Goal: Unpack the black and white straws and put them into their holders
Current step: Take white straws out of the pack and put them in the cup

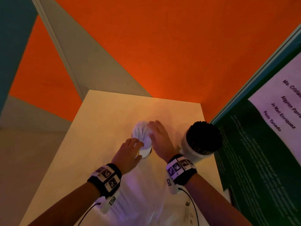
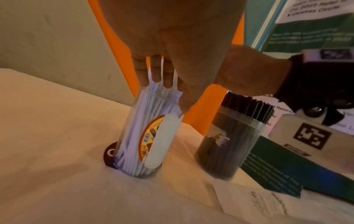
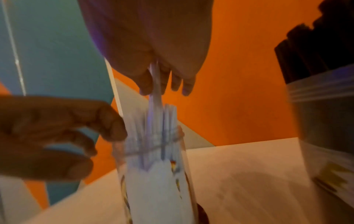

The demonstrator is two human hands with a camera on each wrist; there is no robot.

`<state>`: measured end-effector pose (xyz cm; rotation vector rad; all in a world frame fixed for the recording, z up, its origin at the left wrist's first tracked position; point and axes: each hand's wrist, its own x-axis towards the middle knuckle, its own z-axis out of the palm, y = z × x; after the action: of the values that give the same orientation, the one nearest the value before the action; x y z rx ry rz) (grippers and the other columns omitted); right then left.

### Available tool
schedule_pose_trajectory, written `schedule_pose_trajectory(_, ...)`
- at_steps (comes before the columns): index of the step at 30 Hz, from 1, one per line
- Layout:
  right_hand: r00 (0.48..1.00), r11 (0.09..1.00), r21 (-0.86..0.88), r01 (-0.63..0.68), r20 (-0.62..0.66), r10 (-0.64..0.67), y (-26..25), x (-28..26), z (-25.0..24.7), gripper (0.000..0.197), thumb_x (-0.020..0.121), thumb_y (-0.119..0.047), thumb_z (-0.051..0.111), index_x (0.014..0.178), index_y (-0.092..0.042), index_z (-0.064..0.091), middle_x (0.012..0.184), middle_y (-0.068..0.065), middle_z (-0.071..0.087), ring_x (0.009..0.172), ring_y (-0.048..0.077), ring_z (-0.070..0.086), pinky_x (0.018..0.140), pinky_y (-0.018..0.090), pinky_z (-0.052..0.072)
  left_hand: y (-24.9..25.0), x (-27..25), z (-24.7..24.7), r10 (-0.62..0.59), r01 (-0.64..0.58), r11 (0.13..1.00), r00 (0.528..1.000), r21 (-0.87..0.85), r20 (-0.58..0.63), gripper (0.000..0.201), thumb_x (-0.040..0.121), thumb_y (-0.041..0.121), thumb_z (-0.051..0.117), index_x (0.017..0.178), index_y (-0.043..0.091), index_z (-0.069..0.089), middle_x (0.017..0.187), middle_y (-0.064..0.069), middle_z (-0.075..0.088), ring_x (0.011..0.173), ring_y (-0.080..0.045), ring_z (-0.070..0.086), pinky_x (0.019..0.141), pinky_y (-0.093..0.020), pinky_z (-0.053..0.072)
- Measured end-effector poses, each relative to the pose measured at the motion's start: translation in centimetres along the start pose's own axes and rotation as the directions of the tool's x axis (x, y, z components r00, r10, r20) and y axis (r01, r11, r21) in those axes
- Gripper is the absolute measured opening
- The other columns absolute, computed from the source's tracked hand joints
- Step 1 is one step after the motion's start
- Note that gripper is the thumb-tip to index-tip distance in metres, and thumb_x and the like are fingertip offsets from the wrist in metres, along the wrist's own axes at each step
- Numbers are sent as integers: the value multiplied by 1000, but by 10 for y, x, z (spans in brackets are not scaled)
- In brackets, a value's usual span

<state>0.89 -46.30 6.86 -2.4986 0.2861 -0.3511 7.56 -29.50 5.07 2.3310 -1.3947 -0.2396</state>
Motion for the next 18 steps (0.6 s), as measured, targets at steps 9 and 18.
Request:
schedule_pose_trajectory(9,990,992,81,-99,-91,106,7,-50,-7,38,96,-7,44,132,-15,50,140,7,44,134,20,37,109,29,30,8,-27,-4,110,-111,994,993,-23,-37,27,82,18,67,106,7,61,109,-10,58,99,-30,57,78,-38,50)
schedule_pose_trajectory(18,502,901,-153,-407,786,360,-4,-160,-9,26,88,-3,45,93,-10,70,99,12,69,68,11,55,63,22,45,51,-95,31,-79,-9,991,754,131,652,64,73,82,45,85,19,51,85,2,56,73,-18,50,69,-31,40)
